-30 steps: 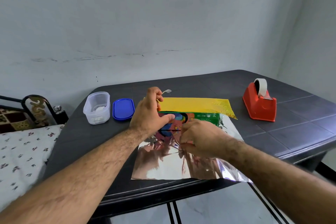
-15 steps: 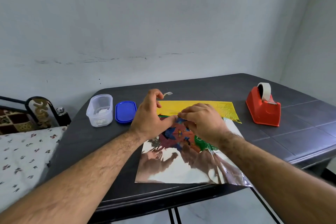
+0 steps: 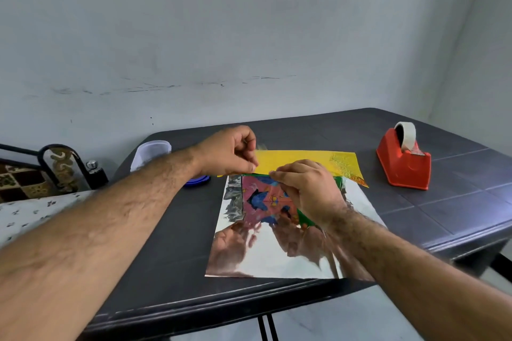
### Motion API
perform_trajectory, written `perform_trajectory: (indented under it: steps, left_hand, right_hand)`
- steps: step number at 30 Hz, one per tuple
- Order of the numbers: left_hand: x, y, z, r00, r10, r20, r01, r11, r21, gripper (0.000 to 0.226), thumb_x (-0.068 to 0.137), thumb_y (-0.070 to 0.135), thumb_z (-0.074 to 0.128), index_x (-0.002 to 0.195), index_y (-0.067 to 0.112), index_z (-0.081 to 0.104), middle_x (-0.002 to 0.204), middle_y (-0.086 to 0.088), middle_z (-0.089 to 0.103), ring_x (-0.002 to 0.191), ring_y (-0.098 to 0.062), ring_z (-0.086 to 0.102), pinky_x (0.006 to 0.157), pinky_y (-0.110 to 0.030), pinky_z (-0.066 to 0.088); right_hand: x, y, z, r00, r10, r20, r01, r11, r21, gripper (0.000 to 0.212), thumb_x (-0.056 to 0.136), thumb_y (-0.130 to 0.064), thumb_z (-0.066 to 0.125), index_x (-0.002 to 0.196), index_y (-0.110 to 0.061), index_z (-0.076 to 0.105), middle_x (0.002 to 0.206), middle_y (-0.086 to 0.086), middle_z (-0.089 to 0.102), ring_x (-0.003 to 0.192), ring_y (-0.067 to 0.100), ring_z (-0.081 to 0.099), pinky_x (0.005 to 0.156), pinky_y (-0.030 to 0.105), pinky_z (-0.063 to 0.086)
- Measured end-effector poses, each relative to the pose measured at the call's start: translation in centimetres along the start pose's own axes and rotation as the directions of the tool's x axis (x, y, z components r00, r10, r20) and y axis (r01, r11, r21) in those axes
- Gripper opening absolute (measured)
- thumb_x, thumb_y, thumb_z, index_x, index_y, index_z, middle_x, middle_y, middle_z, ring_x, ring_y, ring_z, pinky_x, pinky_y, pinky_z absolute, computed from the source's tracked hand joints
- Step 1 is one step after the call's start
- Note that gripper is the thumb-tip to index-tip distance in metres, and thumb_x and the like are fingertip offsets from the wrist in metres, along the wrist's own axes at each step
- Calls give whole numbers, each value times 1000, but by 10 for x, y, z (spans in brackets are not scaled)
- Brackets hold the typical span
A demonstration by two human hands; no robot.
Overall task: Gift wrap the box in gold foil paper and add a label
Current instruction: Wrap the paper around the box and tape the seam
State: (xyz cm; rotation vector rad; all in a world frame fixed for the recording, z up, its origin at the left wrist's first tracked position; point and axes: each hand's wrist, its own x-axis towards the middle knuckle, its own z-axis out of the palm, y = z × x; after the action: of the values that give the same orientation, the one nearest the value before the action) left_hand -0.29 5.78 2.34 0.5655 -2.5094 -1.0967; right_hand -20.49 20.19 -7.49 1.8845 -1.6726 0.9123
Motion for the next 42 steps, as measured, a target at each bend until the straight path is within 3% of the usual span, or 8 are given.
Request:
perform_trajectory:
  steps: [3,7,10,13,23,27,33,42]
  left_hand:
    - [-2,-6,0,1000,7,18,-8,996,88,35,85,-5,79,104,12,54,100,-7,79,88,-9,75,79,-30,60]
    - [0,-2,-7,999,-34,-42,29,993,-113,13,85,11,75,94,12,65,87,-8,71,74,-14,62,67,-37,51]
    - [4,5,-15,982,-143,125,167,962,-214,8,88,16,68,90,9,66,80,-9,66,63,-14,52,56,-31,41]
    - [10,10,-17,938,-219,268,252,963,-96,13,98,9,65,85,7,66,75,-10,62,57,-15,49,53,-28,40]
    - [37,12,-9,856,-352,379,348,934,82,10,97,6,67,88,2,70,57,-3,52,52,-14,36,57,-29,30]
    - [42,18,-8,844,-387,370,356,922,153,10,95,7,69,90,-2,67,55,-3,48,50,-14,35,55,-29,29]
    - [48,28,1,828,-457,324,384,884,266,37,86,7,72,56,14,50,56,-4,41,49,-17,33,53,-28,29]
    - [52,38,10,830,-520,201,403,809,427,26,76,12,77,57,12,60,57,-5,50,47,-18,40,48,-24,34]
  right_hand:
    - [-3,0,0,999,-14,-29,14,1000,-9,29,90,-13,82,116,-24,82,114,-1,77,96,31,70,84,44,57]
    - [-4,1,3,999,4,-51,-4,1000,16,29,88,-11,84,115,-23,83,107,-6,77,96,26,69,85,44,57]
    - [-5,-1,4,998,36,-53,-34,999,28,30,87,-11,85,113,-24,83,106,-8,78,96,24,70,88,44,56]
    - [-6,-3,6,997,60,-56,-58,998,35,29,87,-13,85,112,-26,83,105,-9,78,97,22,70,90,44,56]
    - [-8,-5,8,992,110,-63,-107,993,42,29,82,-13,89,108,-26,85,98,-10,78,92,21,70,88,40,54]
    - [-7,-4,6,990,121,-66,-118,992,46,30,82,-12,89,108,-26,85,98,-10,78,91,20,69,87,38,52]
    - [-5,-4,9,990,117,-78,-113,992,57,27,82,-12,89,106,-25,85,96,-9,78,87,21,70,84,39,55]
    - [-4,-5,8,989,123,-84,-116,989,89,26,84,-10,87,105,-26,86,95,-8,78,86,22,70,83,38,54]
